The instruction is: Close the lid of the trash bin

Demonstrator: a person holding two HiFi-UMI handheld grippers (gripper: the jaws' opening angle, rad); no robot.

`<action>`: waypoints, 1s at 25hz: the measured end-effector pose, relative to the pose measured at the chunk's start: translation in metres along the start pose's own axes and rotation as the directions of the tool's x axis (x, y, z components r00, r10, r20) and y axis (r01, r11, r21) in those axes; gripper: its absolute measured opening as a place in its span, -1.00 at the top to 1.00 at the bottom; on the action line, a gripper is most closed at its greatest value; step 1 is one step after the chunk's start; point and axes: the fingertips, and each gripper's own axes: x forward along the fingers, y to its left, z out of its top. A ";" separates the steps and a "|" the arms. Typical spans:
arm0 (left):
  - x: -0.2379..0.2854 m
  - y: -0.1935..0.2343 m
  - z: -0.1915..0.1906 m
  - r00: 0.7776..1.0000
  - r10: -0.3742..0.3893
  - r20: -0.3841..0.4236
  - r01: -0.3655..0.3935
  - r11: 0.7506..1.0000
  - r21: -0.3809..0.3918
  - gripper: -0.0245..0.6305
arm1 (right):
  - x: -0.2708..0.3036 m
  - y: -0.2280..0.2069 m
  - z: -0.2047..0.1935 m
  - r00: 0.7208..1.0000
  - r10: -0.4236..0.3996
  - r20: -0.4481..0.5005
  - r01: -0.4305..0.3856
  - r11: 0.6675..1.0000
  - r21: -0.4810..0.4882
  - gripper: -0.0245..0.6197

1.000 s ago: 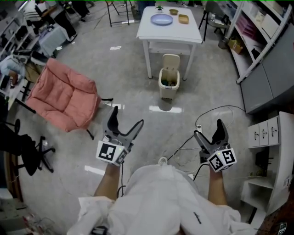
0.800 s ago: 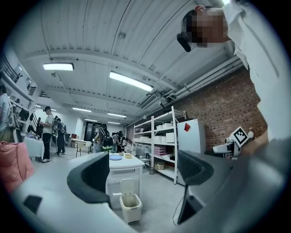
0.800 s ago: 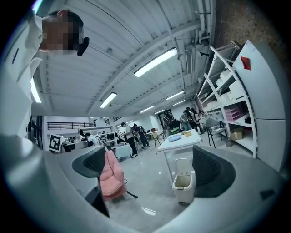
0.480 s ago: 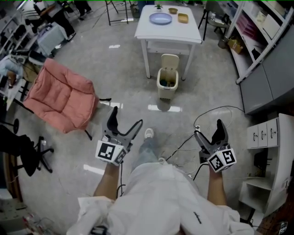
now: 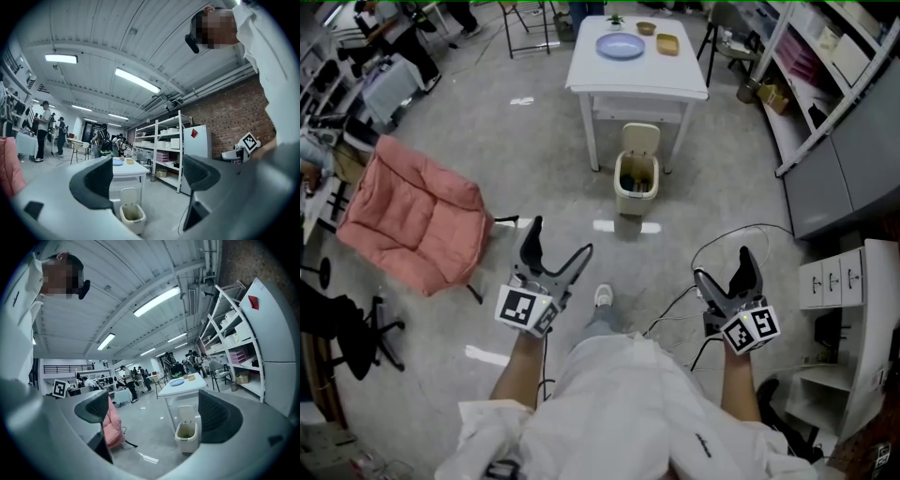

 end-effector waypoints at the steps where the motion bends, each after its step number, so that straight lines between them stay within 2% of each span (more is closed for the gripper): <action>1: 0.007 0.007 0.001 1.000 -0.005 0.001 0.005 1.000 -0.003 -0.46 | 0.009 0.000 0.002 1.000 0.000 -0.001 0.000 1.000 -0.003 -0.90; 14: 0.100 0.090 -0.002 0.997 -0.070 -0.021 0.070 0.997 -0.027 -0.46 | 0.115 -0.026 0.015 0.999 -0.046 -0.004 0.046 0.999 0.004 -0.90; 25: 0.143 0.140 -0.012 0.990 -0.133 -0.036 0.131 0.990 -0.051 -0.46 | 0.171 -0.026 0.015 0.996 -0.094 -0.006 0.094 0.996 0.002 -0.90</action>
